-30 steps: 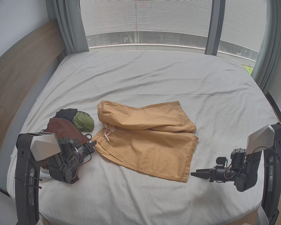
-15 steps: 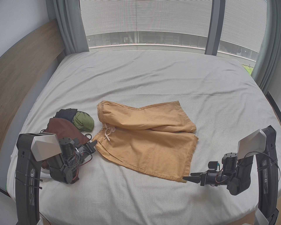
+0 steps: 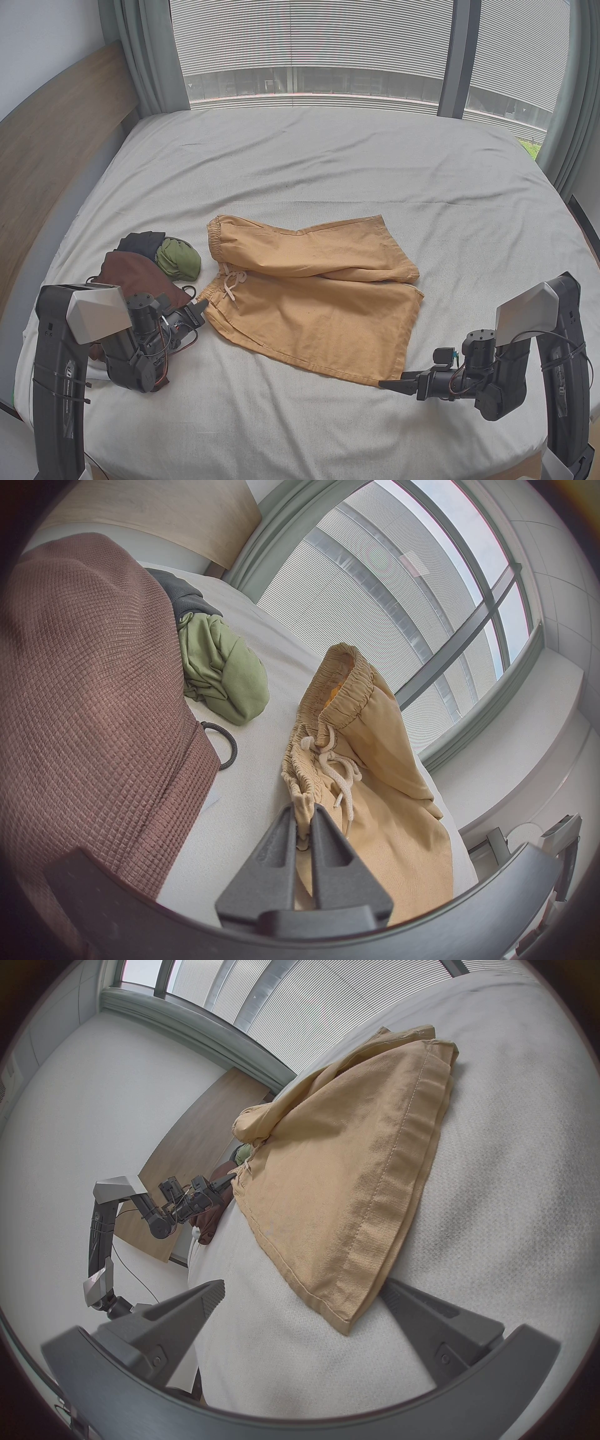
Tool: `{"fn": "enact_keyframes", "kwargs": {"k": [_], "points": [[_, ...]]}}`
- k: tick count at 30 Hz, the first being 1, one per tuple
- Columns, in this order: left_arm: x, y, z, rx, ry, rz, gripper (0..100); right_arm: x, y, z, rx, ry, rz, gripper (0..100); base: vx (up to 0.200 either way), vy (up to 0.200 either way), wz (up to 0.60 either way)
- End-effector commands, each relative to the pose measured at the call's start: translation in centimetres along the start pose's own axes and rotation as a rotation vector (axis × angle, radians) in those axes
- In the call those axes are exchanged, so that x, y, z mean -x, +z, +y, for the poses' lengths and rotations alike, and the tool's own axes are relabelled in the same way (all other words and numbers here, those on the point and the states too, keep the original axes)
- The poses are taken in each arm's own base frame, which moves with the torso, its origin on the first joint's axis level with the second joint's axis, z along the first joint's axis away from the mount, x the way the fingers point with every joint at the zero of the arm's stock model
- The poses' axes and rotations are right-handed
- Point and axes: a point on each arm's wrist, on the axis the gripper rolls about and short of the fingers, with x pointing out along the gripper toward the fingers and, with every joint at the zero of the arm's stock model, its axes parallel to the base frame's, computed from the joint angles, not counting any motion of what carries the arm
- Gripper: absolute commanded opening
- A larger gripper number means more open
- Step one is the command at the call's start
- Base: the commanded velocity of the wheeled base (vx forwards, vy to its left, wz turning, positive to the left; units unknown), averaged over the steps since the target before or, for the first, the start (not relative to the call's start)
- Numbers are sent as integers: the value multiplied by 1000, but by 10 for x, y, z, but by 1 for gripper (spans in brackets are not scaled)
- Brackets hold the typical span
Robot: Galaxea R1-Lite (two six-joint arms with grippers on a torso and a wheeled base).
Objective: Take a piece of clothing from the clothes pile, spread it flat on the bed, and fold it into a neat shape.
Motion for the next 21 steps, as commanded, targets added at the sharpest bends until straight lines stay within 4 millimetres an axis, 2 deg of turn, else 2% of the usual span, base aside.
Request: {"fn": "enact_keyframes", "kwargs": {"k": [1,12,13,21], "points": [[0,0,1,0,0,1,0,-2,-2,1,-5,4,10,100,0,0,0],[0,0,1,-2,-3,-6,0,-6,-3,3,-10,13,15,100,0,0,0],[0,0,1,-2,-3,-6,0,-6,-3,3,-10,13,15,0,0,0,0],[0,-2,2,-1,-1,-3,0,-7,-2,3,-6,-12,6,0,0,0,0]]}}
